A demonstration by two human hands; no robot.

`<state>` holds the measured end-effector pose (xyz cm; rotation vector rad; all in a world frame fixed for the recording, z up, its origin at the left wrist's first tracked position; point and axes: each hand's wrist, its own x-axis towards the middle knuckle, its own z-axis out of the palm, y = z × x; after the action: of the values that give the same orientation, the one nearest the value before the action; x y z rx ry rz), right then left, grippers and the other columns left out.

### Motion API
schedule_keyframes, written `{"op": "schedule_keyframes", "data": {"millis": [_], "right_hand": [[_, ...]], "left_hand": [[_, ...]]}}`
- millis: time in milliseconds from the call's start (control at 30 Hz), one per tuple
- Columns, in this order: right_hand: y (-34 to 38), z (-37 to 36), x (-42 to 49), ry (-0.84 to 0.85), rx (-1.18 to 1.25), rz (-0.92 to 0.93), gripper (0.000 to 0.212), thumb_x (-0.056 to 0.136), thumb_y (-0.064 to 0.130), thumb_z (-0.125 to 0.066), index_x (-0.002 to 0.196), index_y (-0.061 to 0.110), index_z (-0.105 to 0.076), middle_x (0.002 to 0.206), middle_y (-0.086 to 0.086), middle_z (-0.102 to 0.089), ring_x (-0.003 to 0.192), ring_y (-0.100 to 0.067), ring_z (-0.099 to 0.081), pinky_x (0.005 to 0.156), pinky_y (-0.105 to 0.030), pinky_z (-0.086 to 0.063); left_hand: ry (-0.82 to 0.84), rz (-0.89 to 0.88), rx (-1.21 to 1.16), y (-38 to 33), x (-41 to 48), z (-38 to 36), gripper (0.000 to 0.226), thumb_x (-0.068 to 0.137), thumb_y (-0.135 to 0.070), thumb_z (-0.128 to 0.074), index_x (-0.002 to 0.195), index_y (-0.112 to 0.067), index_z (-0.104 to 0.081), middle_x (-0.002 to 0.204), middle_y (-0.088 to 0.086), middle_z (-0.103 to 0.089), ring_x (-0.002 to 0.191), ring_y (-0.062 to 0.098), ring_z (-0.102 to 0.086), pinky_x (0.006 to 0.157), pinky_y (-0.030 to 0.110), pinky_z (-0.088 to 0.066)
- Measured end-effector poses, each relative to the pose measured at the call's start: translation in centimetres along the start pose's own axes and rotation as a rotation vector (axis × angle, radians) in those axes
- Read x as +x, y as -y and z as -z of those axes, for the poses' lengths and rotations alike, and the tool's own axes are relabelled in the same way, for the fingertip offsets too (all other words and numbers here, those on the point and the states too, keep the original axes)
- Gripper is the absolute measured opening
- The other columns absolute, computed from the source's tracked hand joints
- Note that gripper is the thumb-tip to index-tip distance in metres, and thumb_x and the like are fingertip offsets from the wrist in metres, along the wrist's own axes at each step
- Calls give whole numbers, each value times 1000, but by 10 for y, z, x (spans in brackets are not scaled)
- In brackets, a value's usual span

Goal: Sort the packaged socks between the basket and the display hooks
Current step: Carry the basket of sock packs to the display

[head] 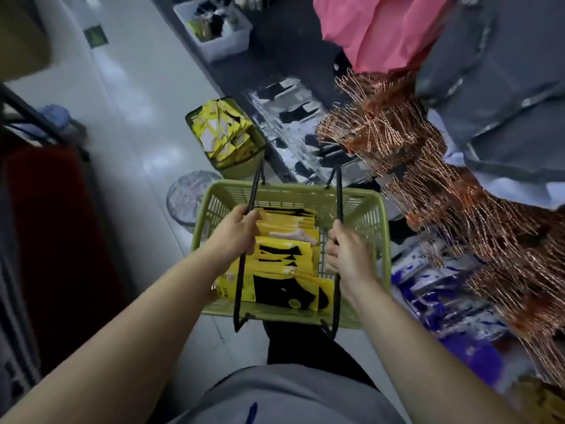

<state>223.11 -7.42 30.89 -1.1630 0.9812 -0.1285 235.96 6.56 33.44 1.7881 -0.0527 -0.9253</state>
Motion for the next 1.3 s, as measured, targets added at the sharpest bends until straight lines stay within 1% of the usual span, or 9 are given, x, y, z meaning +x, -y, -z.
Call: {"op": "schedule_keyframes", "data": {"millis": [367,433,500,667,833,900,1000,1100,1300], "right_hand": [[70,-98,114,-140,-19,-72,32,98,41,-42,78,19,-56,58,1,-45,41,-11,-41,44,-22,-34],[81,-118,127,-208,-19,-77,38,98,40,-41,95,8,-62,92,-29,-61,79,-44,-62,73,-49,-55],[89,-136,140,-300,-13,-97,52,99,39,-40,117,-9,-52,114,-38,-53,105,-54,-51,89,-62,-44],[100,-176,173,-468,132,-119,27,98,42,-41,104,20,-54,83,1,-56,74,-15,-55,62,-33,-48],[104,-202,204,-562,266,-154,30,99,34,-42,109,6,-47,127,-38,-46,117,-54,-44,84,-56,-48],[103,-206,223,-575,337,-165,19,99,32,-43,101,17,-55,102,-34,-59,96,-50,-57,75,-51,-51],[100,-204,259,-544,440,-198,24,99,34,-43,80,23,-52,57,-2,-39,48,-16,-38,44,-24,-31],[100,-206,286,-552,464,-301,22,99,36,-44,94,20,-58,81,-25,-59,75,-30,-65,64,-33,-56],[81,-190,320,-655,416,-352,28,96,45,-45,75,28,-55,70,5,-50,63,-12,-48,55,-26,-37]], "left_hand": [[165,51,95,-72,153,67,17,103,-14,-38,93,-17,-52,62,1,-40,53,14,-37,53,29,-34],[207,44,137,-84,180,78,17,103,-14,-36,96,-16,-52,65,3,-41,54,15,-38,54,29,-35],[268,31,198,-99,206,91,15,104,-14,-35,103,-11,-50,67,4,-41,53,15,-39,53,28,-36],[461,-13,313,-133,270,117,14,104,-16,-34,108,-9,-45,68,4,-38,55,14,-37,53,25,-35],[572,-21,446,-150,326,110,12,104,-16,-34,103,-8,-44,66,5,-37,54,16,-34,52,27,-32],[607,-7,494,-153,350,102,13,104,-16,-34,103,-8,-44,66,4,-37,54,16,-33,52,28,-31],[617,-5,590,-154,386,91,13,104,-14,-35,97,-11,-45,65,3,-39,54,17,-35,52,29,-34],[619,20,691,-151,416,82,18,103,-15,-36,86,-16,-41,63,3,-39,54,19,-36,57,34,-35],[614,76,755,-149,467,67,15,103,-7,-35,91,-13,-40,64,3,-37,38,5,-40,45,23,-33]]}}
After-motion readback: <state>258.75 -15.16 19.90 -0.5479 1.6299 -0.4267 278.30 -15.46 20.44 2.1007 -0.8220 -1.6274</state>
